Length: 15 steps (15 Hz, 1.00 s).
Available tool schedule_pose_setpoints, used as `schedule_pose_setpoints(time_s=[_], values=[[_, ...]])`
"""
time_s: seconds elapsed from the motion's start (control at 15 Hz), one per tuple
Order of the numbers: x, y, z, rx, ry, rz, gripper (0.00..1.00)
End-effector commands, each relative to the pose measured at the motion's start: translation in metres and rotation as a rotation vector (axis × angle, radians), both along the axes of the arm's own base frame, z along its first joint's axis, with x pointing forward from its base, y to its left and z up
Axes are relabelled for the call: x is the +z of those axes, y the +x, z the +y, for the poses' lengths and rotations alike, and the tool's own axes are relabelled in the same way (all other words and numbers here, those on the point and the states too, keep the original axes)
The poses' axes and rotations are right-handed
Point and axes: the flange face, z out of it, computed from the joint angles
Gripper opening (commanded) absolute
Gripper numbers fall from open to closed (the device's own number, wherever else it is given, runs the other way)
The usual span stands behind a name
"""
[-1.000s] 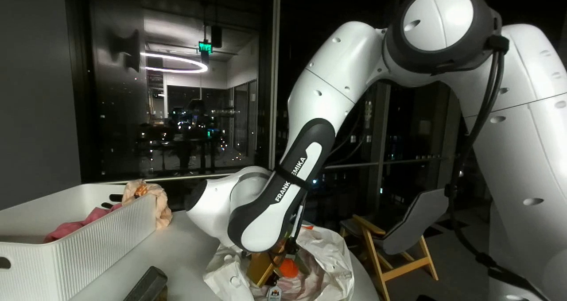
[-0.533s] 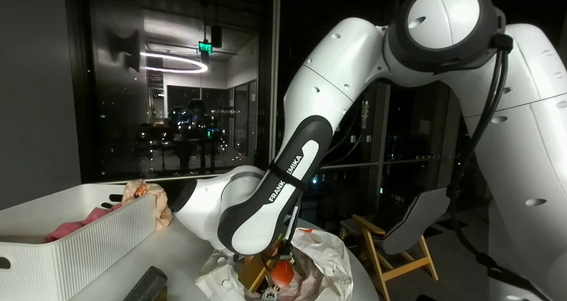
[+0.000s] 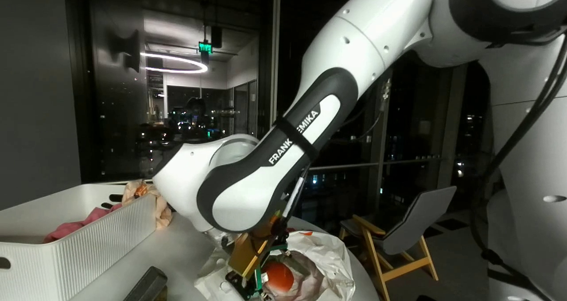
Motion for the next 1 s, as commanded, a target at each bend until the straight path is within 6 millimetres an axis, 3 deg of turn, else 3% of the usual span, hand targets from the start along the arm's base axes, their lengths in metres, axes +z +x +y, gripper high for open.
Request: schedule_pose_setpoints(time_s=[0.0, 0.2, 0.27, 0.53, 0.73, 0.93], values=[[0.039, -0.027, 0.038, 0.158, 0.121, 0.011, 1.00], [0.054, -0.037, 0.088, 0.308, 0.198, -0.007, 1.00], [0.053, -0.036, 0.110, 0.361, 0.220, -0.013, 1.00], [0.052, -0.029, 0.165, 0.579, 0.291, 0.000, 1.00], [0.051, -0.003, 0.187, 0.742, 0.290, 0.033, 1.00], [0.052, 0.036, 0.193, 0.871, 0.304, 0.110, 1.00]])
